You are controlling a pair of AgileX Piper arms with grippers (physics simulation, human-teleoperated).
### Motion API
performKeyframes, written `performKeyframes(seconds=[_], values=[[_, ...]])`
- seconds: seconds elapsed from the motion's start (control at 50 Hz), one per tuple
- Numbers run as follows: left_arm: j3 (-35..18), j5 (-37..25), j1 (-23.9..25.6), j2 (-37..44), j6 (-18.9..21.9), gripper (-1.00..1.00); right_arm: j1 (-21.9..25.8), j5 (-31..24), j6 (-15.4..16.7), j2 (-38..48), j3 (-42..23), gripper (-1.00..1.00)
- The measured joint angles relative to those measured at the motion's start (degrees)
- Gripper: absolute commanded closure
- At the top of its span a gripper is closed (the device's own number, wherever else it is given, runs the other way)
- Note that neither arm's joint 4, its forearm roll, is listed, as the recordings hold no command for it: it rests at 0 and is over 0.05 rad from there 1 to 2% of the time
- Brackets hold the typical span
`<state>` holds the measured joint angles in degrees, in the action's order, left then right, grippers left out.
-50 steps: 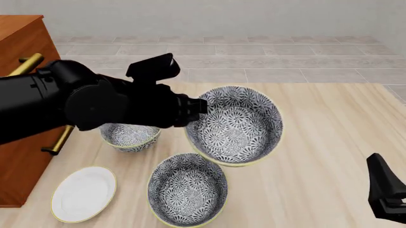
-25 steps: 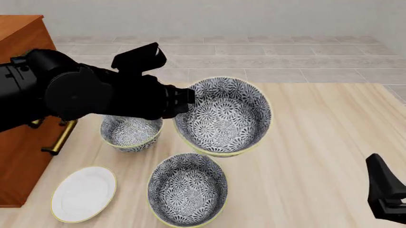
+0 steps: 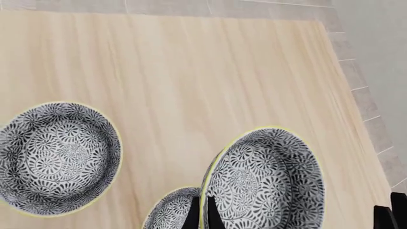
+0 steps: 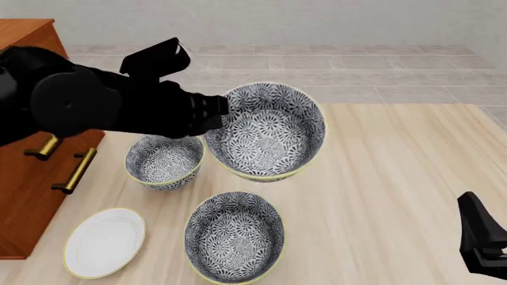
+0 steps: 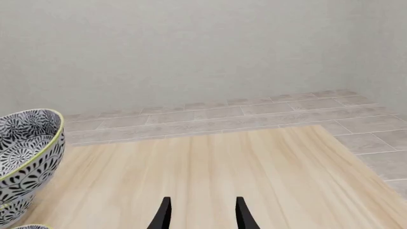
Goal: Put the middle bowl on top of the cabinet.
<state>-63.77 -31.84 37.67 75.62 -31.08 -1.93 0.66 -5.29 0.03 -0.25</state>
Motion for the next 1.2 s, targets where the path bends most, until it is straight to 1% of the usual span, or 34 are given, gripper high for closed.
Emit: performKeyframes(seconds=[0.54, 1.2], values=[[0.4, -0.6, -3.5, -1.5, 0.0, 1.0, -0.1, 0.1, 0.2, 0.0, 0.1, -1.0], [-1.8, -3.2, -8.9, -3.3, 1.1, 1.0, 0.0, 0.0, 0.3, 0.0, 0.1, -1.0]])
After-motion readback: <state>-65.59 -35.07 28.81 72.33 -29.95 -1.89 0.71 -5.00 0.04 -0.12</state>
